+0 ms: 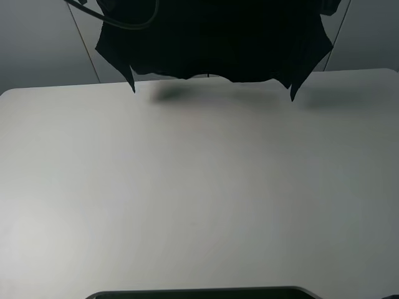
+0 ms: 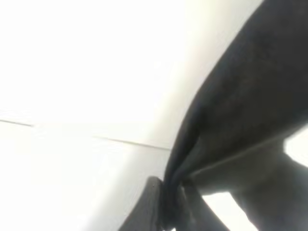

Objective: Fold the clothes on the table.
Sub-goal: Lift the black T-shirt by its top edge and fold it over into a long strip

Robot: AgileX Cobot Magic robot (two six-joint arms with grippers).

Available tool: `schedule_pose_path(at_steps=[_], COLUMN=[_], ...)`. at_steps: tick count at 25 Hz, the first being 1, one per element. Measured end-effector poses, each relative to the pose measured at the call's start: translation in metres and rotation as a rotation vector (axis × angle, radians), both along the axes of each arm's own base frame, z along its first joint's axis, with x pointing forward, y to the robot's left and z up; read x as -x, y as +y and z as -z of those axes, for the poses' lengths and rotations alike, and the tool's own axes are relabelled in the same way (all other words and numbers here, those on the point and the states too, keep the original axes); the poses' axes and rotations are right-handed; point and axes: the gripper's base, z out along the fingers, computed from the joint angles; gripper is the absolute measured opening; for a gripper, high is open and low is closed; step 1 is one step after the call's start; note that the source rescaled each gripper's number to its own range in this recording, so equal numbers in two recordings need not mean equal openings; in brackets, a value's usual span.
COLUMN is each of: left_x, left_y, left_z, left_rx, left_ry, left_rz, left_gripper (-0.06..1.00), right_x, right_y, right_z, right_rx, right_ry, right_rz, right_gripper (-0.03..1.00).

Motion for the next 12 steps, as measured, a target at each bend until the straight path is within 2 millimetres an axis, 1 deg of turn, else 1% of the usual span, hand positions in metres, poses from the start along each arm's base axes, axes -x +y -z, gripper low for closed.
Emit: schedule_pose_path(at_steps=[2, 5, 7, 9, 12], left_x=[0.012, 0.037, 0.052, 0.065, 0.079], left_y=[0.003, 0.004, -0.001, -0.002, 0.006], left_z=[0.001, 0.021, 0.042, 0.065, 0.100], left_rx=[-0.046, -0.130, -0.156, -0.172, -0.250], left_ry=[0.109, 0.451, 0.629, 0.751, 0.881], left_rz=[-0.006, 0.070, 0.188, 0.260, 0.298], left_gripper=[0.00, 0.00, 0.00, 0.00, 0.00], right_x=[0.008, 0.024, 0.035, 0.044, 0.059], right_y=[0.002, 0.011, 0.020, 0.025, 0.023], right_z=[0.006, 0.026, 0.042, 0.058, 0.084], right_rx=[-0.070, -0.182, -0.260, -0.302, -0.279], right_ry=[0.113, 0.371, 0.519, 0.639, 0.790], right_rz=[0.036, 0.046, 0.020, 0.004, 0.012], right_gripper=[0.00, 0.00, 0.00, 0.00, 0.00])
